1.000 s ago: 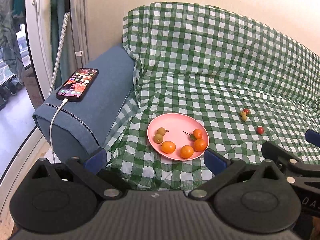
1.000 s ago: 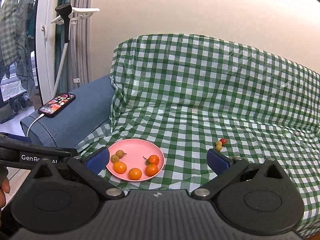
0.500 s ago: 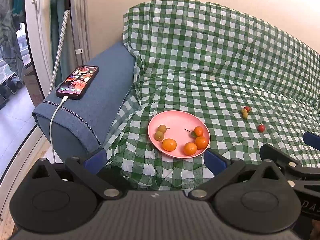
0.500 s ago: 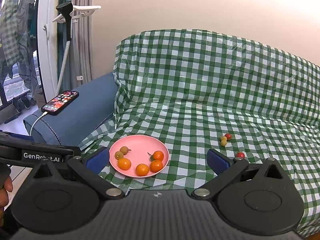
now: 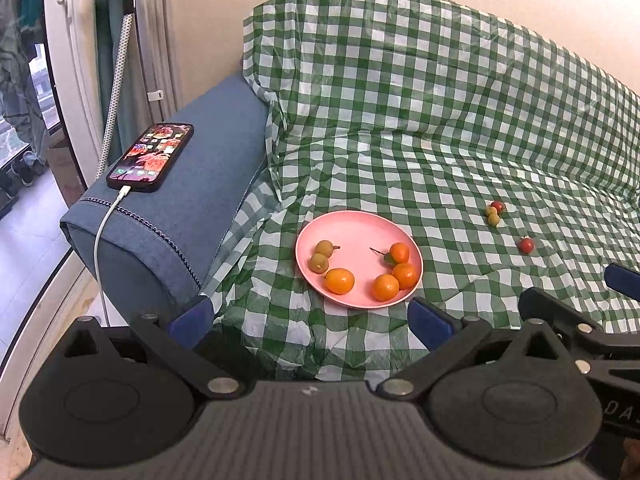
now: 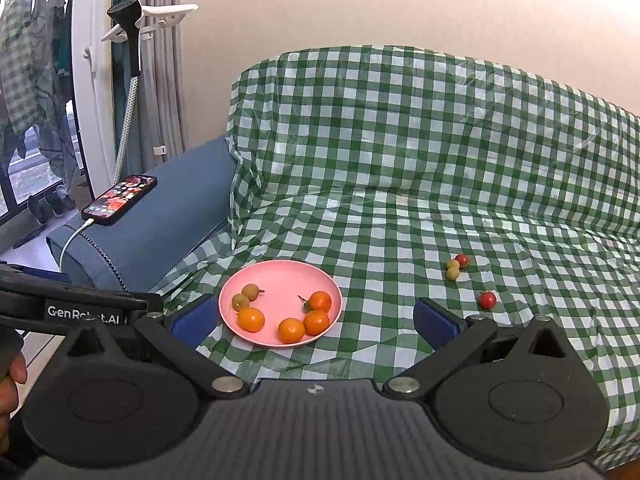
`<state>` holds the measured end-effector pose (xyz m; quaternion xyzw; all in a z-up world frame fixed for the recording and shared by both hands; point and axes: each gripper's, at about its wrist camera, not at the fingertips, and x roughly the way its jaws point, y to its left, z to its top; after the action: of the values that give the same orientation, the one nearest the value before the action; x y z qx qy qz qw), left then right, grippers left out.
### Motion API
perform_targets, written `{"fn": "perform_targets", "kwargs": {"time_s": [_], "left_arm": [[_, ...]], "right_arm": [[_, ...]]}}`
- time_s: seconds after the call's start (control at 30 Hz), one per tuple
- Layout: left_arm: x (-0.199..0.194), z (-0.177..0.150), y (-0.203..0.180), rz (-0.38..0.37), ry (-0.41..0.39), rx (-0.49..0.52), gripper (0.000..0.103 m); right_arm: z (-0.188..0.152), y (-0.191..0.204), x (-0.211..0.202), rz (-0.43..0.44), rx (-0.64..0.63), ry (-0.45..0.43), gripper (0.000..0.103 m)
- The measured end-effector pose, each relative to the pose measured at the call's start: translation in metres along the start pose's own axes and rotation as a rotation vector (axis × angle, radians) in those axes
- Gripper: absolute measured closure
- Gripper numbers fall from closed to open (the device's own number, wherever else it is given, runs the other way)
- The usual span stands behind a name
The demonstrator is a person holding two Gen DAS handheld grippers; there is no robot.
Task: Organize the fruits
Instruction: 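Raise both tools away from the plate, then grasp a small yellow fruit with the right gripper while the left grasps another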
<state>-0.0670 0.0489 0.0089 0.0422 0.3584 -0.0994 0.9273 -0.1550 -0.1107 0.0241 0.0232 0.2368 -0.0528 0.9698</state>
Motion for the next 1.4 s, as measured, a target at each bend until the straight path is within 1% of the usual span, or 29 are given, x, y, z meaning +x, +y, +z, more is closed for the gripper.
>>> {"fn": "perform_targets", "kwargs": {"time_s": [0.2, 0.43, 0.5, 0.57, 0.7, 0.87, 0.97, 1.03, 1.1, 1.27, 1.4], "left_arm": [[0.003, 0.001, -0.002, 0.01, 0.003, 0.007, 0.0], [0.017, 0.009, -0.01, 0.033, 0.036, 0.05, 0.0], [0.024, 0.013, -0.014, 0.028, 0.061, 0.058, 0.0], [0.035, 0.02, -0.018, 0.006, 0.105, 0.046, 0.0], [0.058, 0.039, -0.029, -0.014, 0.153, 0.012, 0.0], [0.09, 0.069, -0.05, -0.022, 0.179, 0.007, 0.0], [0.108, 0.087, -0.057, -0.021, 0.188, -0.017, 0.0], [0.122, 0.098, -0.06, -0.006, 0.19, -0.04, 0.0], [0.137, 0.108, -0.061, 0.013, 0.199, -0.05, 0.0], [0.18, 0.129, -0.061, 0.068, 0.235, -0.074, 0.0], [0.212, 0.14, -0.062, 0.106, 0.265, -0.104, 0.0]], "right_arm": [[-0.002, -0.001, 0.003, 0.003, 0.008, 0.005, 0.001], [-0.008, -0.01, 0.015, -0.001, 0.052, 0.025, 0.001], [-0.01, -0.016, 0.02, -0.011, 0.076, 0.033, 0.001], [-0.011, -0.025, 0.025, -0.017, 0.102, 0.037, 0.001], [-0.016, -0.052, 0.039, -0.056, 0.173, 0.041, 0.001], [-0.021, -0.097, 0.068, -0.136, 0.25, 0.044, 0.001], [-0.02, -0.126, 0.102, -0.184, 0.274, 0.032, 0.001], [-0.017, -0.145, 0.135, -0.208, 0.29, 0.04, 0.001], [-0.015, -0.162, 0.172, -0.203, 0.304, 0.075, 0.001], [-0.014, -0.201, 0.261, -0.248, 0.327, 0.14, 0.001], [-0.01, -0.227, 0.321, -0.288, 0.355, 0.169, 0.001]]}}
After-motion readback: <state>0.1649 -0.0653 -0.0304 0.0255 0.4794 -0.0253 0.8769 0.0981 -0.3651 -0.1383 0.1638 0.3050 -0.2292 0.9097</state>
